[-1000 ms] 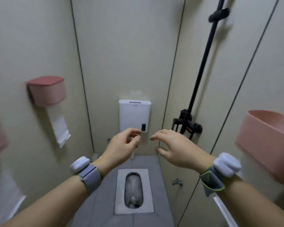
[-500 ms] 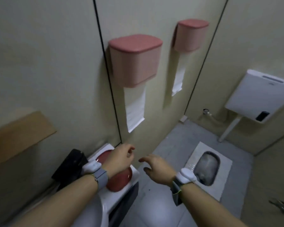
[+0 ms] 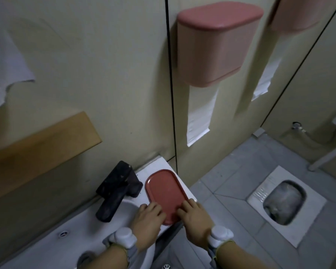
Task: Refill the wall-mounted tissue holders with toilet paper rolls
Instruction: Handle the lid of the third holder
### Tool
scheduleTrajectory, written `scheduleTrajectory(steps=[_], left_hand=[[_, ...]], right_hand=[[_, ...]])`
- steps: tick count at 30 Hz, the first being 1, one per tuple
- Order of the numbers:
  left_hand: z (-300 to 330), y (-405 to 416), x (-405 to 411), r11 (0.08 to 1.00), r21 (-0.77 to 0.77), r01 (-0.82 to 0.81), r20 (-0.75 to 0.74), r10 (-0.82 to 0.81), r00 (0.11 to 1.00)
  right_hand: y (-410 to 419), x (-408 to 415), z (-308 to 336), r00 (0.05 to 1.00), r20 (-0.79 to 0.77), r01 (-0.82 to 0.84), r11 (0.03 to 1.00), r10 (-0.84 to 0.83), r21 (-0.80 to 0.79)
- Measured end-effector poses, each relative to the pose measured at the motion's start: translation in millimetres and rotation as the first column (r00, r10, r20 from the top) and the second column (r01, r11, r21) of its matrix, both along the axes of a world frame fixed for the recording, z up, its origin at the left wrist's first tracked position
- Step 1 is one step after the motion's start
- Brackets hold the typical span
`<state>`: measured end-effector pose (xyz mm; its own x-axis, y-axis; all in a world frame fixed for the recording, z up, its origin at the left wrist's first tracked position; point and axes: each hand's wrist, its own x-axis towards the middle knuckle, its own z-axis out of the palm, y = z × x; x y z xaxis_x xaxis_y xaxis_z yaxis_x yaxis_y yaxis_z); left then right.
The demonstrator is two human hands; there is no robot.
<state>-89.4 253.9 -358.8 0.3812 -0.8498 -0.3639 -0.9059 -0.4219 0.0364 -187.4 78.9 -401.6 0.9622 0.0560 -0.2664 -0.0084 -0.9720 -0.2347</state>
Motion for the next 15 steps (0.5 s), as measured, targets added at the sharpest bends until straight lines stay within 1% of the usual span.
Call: scheduleTrajectory(steps=[3, 5, 7, 9, 11, 13, 15], left_hand=[[-12, 1, 0, 0.992, -0.094, 0.088, 0.042, -0.084, 0.996], [-12, -1, 3, 0.983, -0.128, 0.133, 0.058, -0.127, 0.99], [-6, -5, 8, 0.97, -0.192, 0.152, 0.057, -0.143, 0.988], [3, -14, 15, 0.957, -0.258, 0.136, 0.016, -0.136, 0.991], [11, -27, 21, 0.928, -0.355, 0.115, -0.025, -0.132, 0.991], [25, -46, 27, 0.859, -0.505, 0.081, -0.075, -0.138, 0.988], [47, -68, 29, 0.788, -0.616, 0.011, -0.169, -0.146, 0.975]], right_hand=[[6, -7, -2, 0.999, 0.038, -0.013, 0.997, 0.016, -0.074], [6, -9, -2, 0.999, 0.051, 0.0, 0.998, 0.003, -0.067], [0, -9, 2, 0.997, 0.067, 0.051, 0.998, -0.048, -0.045], [-11, -8, 17, 0.978, 0.167, 0.126, 0.992, -0.125, 0.005], [-28, -9, 38, 0.936, 0.275, 0.198, 0.974, -0.222, 0.113], [-47, -13, 65, 0.881, 0.345, 0.263, 0.941, -0.323, 0.211], [-65, -20, 94, 0.823, 0.395, 0.32, 0.908, -0.408, 0.271]])
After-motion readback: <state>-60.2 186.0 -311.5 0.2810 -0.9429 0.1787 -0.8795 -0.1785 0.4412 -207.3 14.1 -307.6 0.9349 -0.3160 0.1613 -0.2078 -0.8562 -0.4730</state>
